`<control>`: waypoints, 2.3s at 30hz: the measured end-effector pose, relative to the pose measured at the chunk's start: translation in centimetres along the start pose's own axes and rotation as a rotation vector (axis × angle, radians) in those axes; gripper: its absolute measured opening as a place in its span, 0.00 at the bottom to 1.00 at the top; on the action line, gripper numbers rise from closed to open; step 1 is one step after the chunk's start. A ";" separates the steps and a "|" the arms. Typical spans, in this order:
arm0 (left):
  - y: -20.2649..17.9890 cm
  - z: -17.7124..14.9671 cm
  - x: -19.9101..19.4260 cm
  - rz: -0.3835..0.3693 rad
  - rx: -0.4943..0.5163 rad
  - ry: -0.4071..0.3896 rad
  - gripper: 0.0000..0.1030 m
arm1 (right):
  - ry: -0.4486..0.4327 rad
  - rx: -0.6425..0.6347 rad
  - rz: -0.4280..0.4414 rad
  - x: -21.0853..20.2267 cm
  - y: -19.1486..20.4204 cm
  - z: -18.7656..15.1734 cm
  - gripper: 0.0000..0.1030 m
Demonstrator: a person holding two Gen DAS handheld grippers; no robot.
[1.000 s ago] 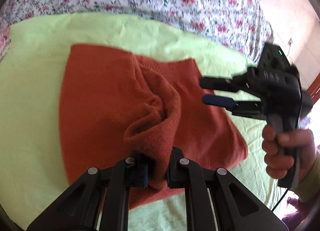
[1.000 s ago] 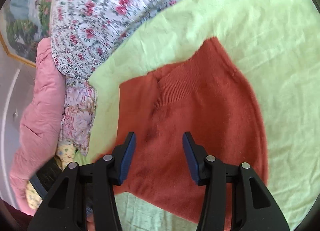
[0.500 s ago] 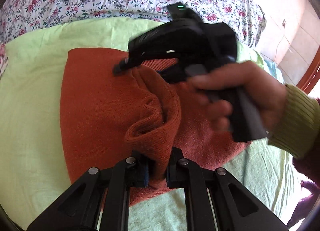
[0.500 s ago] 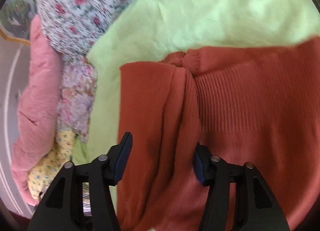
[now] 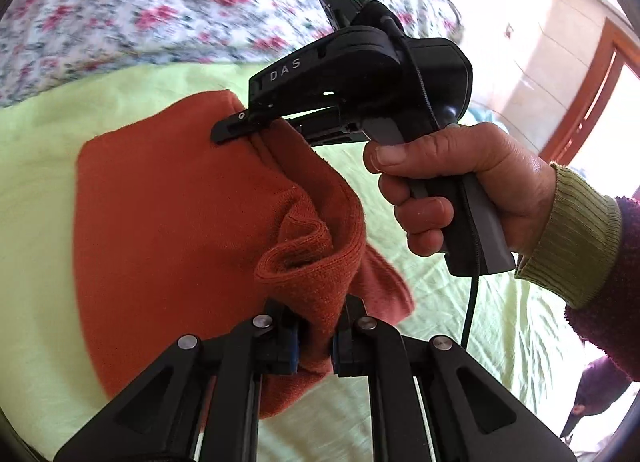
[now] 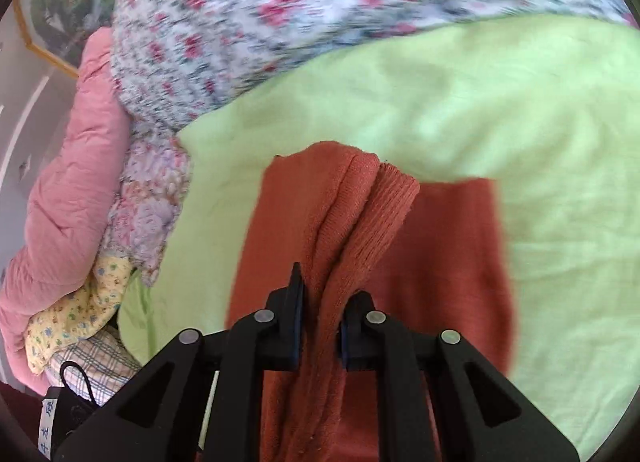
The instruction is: Fold small clothes
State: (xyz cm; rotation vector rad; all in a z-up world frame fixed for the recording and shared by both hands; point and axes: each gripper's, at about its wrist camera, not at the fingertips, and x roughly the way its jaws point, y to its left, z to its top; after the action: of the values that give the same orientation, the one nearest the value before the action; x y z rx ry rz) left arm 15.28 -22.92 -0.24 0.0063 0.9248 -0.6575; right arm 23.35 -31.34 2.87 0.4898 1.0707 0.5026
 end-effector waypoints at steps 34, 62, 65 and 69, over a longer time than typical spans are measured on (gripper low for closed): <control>13.0 -1.2 -3.8 0.076 -0.346 0.078 0.61 | -0.070 0.105 -0.169 -2.1 -3.2 -3.6 0.33; 14.3 -2.3 3.1 0.059 -0.399 0.245 0.62 | -0.079 0.098 -0.334 -1.9 -4.7 -4.4 0.16; 14.7 -2.4 3.0 0.037 -0.425 0.245 0.62 | -0.115 0.107 -0.353 -4.5 -2.9 -5.7 0.35; 14.8 -2.4 2.9 0.024 -0.434 0.244 0.62 | -0.117 0.110 -0.355 -6.8 -0.7 -10.1 0.56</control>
State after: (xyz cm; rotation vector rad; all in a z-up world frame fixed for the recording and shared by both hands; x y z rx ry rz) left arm 22.55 -11.85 -7.86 -0.2937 1.2867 -0.4278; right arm 11.64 -34.65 3.16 0.4085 1.0480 0.1019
